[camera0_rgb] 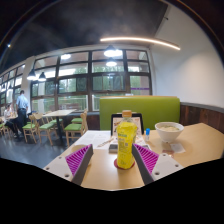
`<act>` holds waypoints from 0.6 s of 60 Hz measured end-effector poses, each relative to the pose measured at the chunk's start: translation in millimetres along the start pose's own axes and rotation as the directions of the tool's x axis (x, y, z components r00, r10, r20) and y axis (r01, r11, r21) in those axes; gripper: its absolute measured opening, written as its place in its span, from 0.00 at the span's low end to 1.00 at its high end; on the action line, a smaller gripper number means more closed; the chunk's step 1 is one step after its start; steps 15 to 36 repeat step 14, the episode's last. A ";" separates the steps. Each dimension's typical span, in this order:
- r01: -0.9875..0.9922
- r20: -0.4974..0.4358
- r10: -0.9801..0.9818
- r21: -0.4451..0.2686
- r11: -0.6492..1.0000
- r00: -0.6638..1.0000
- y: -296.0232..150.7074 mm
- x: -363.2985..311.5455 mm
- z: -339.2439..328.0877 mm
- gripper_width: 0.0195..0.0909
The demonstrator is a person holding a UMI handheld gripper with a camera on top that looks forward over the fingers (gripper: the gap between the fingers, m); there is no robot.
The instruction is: Pour water
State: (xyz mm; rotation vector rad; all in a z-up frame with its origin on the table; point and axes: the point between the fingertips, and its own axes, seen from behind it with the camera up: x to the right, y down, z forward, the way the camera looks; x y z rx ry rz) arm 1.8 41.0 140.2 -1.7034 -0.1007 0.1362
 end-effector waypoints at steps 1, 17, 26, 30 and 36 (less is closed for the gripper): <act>-0.001 -0.002 0.001 -0.002 1.000 1.000 0.4 -1.9 -9.0 0.91; -0.003 0.042 0.003 0.002 1.000 0.999 19.1 -44.1 -122.0 0.89; -0.003 0.042 0.003 0.002 1.000 0.999 19.1 -44.1 -122.0 0.89; -0.003 0.042 0.003 0.002 1.000 0.999 19.1 -44.1 -122.0 0.89; -0.003 0.042 0.003 0.002 1.000 0.999 19.1 -44.1 -122.0 0.89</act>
